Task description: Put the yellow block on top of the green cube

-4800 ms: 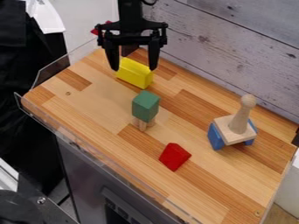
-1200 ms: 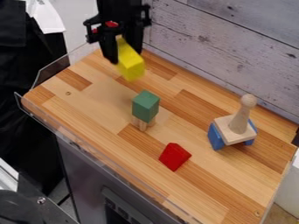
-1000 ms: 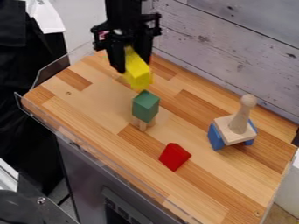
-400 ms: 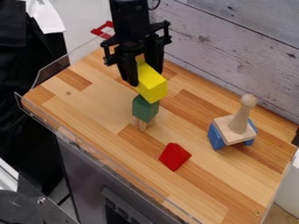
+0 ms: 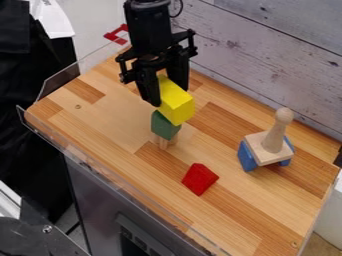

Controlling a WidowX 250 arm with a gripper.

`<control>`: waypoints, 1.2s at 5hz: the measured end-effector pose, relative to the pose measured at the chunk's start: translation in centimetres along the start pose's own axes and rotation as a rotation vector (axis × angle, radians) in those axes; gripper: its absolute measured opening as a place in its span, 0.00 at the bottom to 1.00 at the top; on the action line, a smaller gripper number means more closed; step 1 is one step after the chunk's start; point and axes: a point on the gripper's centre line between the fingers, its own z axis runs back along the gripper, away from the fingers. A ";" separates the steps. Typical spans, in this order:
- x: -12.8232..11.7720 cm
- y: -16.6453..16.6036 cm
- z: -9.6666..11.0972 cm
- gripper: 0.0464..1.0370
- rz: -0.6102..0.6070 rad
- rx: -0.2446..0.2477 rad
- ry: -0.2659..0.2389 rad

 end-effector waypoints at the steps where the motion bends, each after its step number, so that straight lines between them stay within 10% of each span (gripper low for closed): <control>1: 0.2 0.1 0.0 0.53 0.002 -0.004 0.004; 2: 0.3 0.1 -0.4 0.61 0.003 0.009 0.017; 3: 0.3 0.4 -0.8 0.90 -0.003 0.031 0.041; 6: 1.8 -1.8 2.3 0.96 -0.160 0.033 -0.017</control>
